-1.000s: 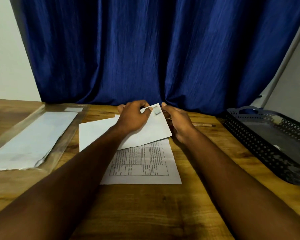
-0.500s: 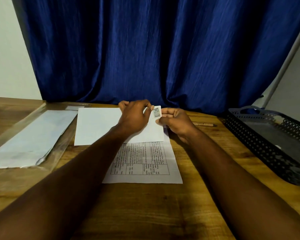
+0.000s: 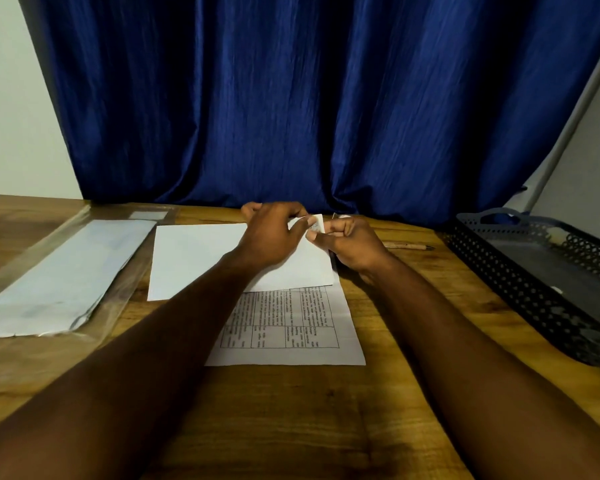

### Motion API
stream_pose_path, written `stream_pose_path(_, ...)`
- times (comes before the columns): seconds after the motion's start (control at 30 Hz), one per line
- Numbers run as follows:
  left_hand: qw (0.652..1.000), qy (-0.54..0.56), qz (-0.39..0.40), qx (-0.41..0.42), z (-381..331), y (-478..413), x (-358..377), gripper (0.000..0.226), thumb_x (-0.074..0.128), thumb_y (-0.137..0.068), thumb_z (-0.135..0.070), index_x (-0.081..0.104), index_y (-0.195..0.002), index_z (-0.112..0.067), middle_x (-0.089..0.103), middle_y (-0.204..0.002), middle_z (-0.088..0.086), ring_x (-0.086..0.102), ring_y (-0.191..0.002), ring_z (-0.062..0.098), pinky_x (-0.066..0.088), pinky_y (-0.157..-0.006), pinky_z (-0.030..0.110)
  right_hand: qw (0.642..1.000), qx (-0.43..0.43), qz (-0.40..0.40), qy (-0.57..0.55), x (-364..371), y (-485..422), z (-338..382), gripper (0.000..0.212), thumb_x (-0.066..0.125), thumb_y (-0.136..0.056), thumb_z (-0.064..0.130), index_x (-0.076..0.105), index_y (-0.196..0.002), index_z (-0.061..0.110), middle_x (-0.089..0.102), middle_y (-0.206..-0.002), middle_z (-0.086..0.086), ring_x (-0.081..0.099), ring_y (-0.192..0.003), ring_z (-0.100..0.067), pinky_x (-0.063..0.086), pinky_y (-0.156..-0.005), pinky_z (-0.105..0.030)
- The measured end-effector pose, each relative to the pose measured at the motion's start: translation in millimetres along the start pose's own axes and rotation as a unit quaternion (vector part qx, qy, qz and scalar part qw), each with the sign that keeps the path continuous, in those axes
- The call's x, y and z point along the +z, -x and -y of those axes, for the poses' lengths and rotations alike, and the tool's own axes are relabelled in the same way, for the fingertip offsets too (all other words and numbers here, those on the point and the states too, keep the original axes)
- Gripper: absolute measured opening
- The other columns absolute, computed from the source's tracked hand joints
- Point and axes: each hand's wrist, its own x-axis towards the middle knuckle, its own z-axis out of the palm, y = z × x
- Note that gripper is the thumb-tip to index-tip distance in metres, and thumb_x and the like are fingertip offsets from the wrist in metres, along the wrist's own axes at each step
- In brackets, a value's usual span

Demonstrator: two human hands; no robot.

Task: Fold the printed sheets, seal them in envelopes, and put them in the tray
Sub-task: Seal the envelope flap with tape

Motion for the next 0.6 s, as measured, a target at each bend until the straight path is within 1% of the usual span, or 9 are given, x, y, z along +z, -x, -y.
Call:
stream_pose_path(0.07, 1.000, 0.001, -0.002, -0.012, -2, 1, 1, 0.026, 0.055, -0.106, -0.047, 0.073, -0.105, -0.027, 0.063, -0.095, -0.017, 0.041, -0.089, -0.002, 0.022, -0.093, 0.036, 1.000, -0.003, 0.002, -0.001, 0, 0, 1, 0.017, 0.078, -0.095, 0.009, 0.080, -0.110, 0.003, 0.083, -0.096, -0.008, 0.080, -0.080, -0.018, 0.060, -0.064, -0.024)
stream_pose_path(0.13, 1.000, -0.004, -0.007, -0.014, -3, 1, 1, 0.028, 0.053, -0.108, -0.045, 0.074, -0.106, -0.026, 0.063, -0.095, -0.016, 0.038, -0.089, 0.003, 0.021, -0.093, 0.036, 1.000, -0.004, 0.008, -0.005, 0, -1, 1, 0.022, 0.081, -0.092, 0.008, 0.079, -0.114, 0.003, 0.083, -0.101, -0.009, 0.081, -0.087, -0.022, 0.062, -0.070, -0.028)
stream_pose_path(0.2, 1.000, -0.015, -0.010, -0.009, -5, 1, -1, 0.027, 0.051, -0.109, -0.043, 0.072, -0.105, -0.027, 0.063, -0.094, -0.015, 0.040, -0.093, 0.008, 0.020, -0.094, 0.035, 1.000, 0.004, 0.009, -0.024, 0, -2, 1, 0.021, 0.080, -0.094, 0.012, 0.079, -0.113, 0.005, 0.083, -0.101, -0.010, 0.081, -0.088, -0.023, 0.063, -0.071, -0.030)
stream_pose_path(0.23, 1.000, -0.020, -0.012, -0.005, -6, 1, -1, 0.025, 0.051, -0.109, -0.041, 0.071, -0.104, -0.027, 0.062, -0.092, -0.015, 0.041, -0.092, 0.009, 0.019, -0.093, 0.035, 0.999, 0.008, 0.004, -0.034, 1, -2, 1, 0.018, 0.079, -0.096, 0.018, 0.080, -0.109, 0.006, 0.083, -0.099, -0.009, 0.081, -0.085, -0.021, 0.061, -0.066, -0.027)
stream_pose_path(0.3, 0.999, -0.031, -0.012, 0.004, -5, 2, -1, 0.023, 0.051, -0.109, -0.037, 0.067, -0.096, -0.029, 0.061, -0.086, -0.015, 0.043, -0.087, 0.009, 0.017, -0.090, 0.034, 0.999, 0.010, -0.017, -0.037, 2, -3, 1, 0.021, 0.074, -0.100, 0.030, 0.081, -0.105, 0.011, 0.083, -0.096, -0.006, 0.079, -0.080, -0.016, 0.057, -0.060, -0.023)
stream_pose_path(0.37, 0.999, -0.039, -0.009, 0.015, -3, 2, 2, 0.025, 0.050, -0.110, -0.034, 0.060, -0.087, -0.032, 0.059, -0.082, -0.014, 0.048, -0.084, 0.011, 0.017, -0.089, 0.035, 0.999, 0.008, -0.041, -0.034, 2, -6, -3, 0.022, 0.072, -0.101, 0.031, 0.082, -0.108, 0.014, 0.083, -0.097, -0.003, 0.080, -0.084, -0.016, 0.059, -0.064, -0.025)
stream_pose_path(0.43, 0.999, -0.045, -0.007, 0.021, -2, 3, 6, 0.026, 0.049, -0.110, -0.031, 0.058, -0.086, -0.033, 0.059, -0.082, -0.014, 0.051, -0.083, 0.010, 0.019, -0.091, 0.036, 0.999, -0.002, -0.050, -0.017, 3, -7, -6, 0.020, 0.073, -0.101, 0.028, 0.083, -0.108, 0.013, 0.084, -0.097, -0.002, 0.080, -0.088, -0.019, 0.062, -0.071, -0.029)
stream_pose_path(0.53, 0.998, -0.051, -0.003, 0.026, -1, 4, 9, 0.026, 0.047, -0.110, -0.029, 0.058, -0.087, -0.032, 0.061, -0.084, -0.013, 0.052, -0.083, 0.010, 0.023, -0.097, 0.041, 0.998, -0.014, -0.056, 0.005, 3, -9, -9, 0.020, 0.072, -0.102, 0.024, 0.082, -0.103, 0.006, 0.083, -0.091, -0.004, 0.078, -0.076, -0.015, 0.059, -0.063, -0.025)
stream_pose_path(0.6, 0.998, -0.051, -0.008, 0.031, -1, 4, 10, 0.027, 0.046, -0.111, -0.028, 0.058, -0.087, -0.031, 0.061, -0.085, -0.013, 0.052, -0.084, 0.011, 0.023, -0.096, 0.041, 0.998, -0.022, -0.064, 0.017, 4, -11, -9, 0.022, 0.070, -0.103, 0.023, 0.080, -0.101, 0.003, 0.082, -0.086, -0.006, 0.076, -0.069, -0.014, 0.057, -0.060, -0.024)
